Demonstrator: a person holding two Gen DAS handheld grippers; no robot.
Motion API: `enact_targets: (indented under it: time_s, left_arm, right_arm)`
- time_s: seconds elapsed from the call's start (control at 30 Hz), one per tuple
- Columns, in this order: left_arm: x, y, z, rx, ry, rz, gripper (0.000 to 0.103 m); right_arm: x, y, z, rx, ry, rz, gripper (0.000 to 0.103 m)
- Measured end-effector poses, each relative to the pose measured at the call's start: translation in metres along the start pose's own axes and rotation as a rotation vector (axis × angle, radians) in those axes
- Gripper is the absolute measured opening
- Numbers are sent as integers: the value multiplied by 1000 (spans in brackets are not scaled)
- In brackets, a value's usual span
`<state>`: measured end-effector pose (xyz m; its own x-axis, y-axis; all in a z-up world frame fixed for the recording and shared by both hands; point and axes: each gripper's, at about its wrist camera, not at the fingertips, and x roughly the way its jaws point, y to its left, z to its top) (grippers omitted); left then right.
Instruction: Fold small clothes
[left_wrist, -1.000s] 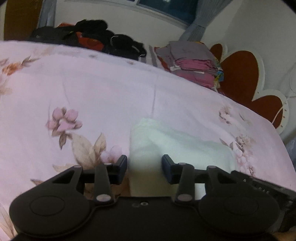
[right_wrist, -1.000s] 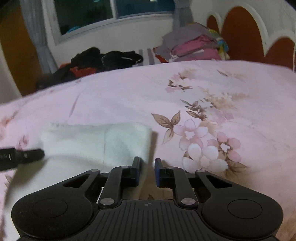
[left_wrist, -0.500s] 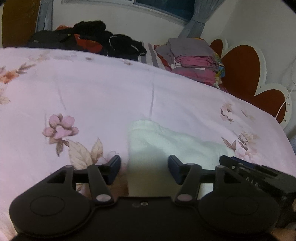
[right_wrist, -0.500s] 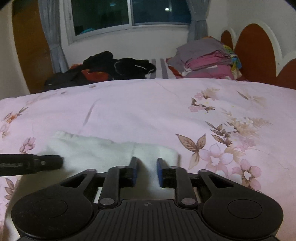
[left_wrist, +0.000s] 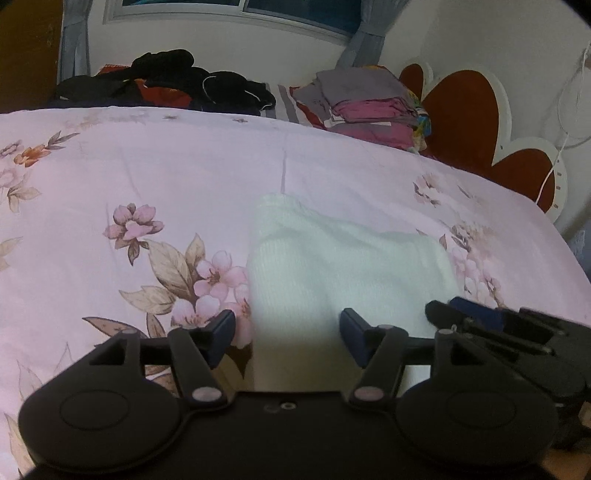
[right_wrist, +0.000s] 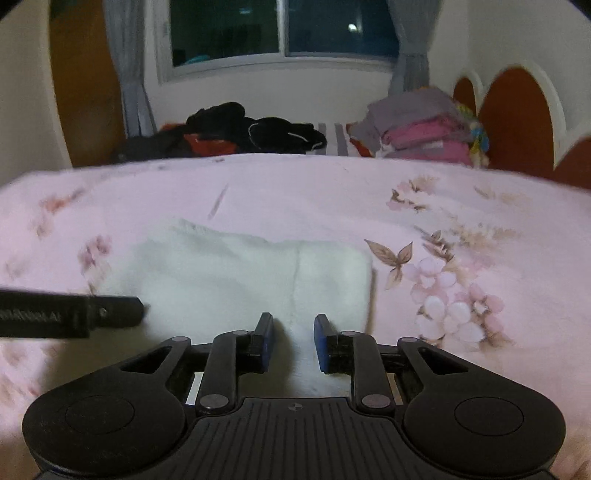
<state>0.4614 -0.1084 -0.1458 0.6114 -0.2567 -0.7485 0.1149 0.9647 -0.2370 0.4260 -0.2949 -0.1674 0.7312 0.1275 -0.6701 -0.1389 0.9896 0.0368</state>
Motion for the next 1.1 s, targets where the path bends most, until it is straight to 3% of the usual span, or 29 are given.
enact_targets:
  time_s: [0.2,0.3,0.37,0.57,0.73,0.87,0.97,1.1]
  left_arm:
    - [-10,-2,-7,4,5,-7,62]
    - [-10,-4,-13,15,17,-10,64]
    - [-13,-6,-14,24,15,-5,63]
    - [-27,-7,-22,40,19,-16,63]
    - [-32,-6,-37,51,47,-30,64]
    - [-28,-6,-49,63,80,-37,64]
    - [-29,-5,-55,69,92,-47,66]
    - [-33,-2,-61,85,102,-64,68]
  right_arm:
    - [-28,3,-3,39,-34,26,23]
    - [-20,10,-18,-31,20,-14,22]
    - [-23,8,-17,-2,16,-12,23]
    - [-58,12,-19,26,-23,46,23]
    - [-75,23,-45,4,18,74,23]
    - [-73,30,-70,-4,79,51,23]
    - [-77,35,-84,-68,75,-1,23]
    - [-86,32,-93,-36,91,-37,23]
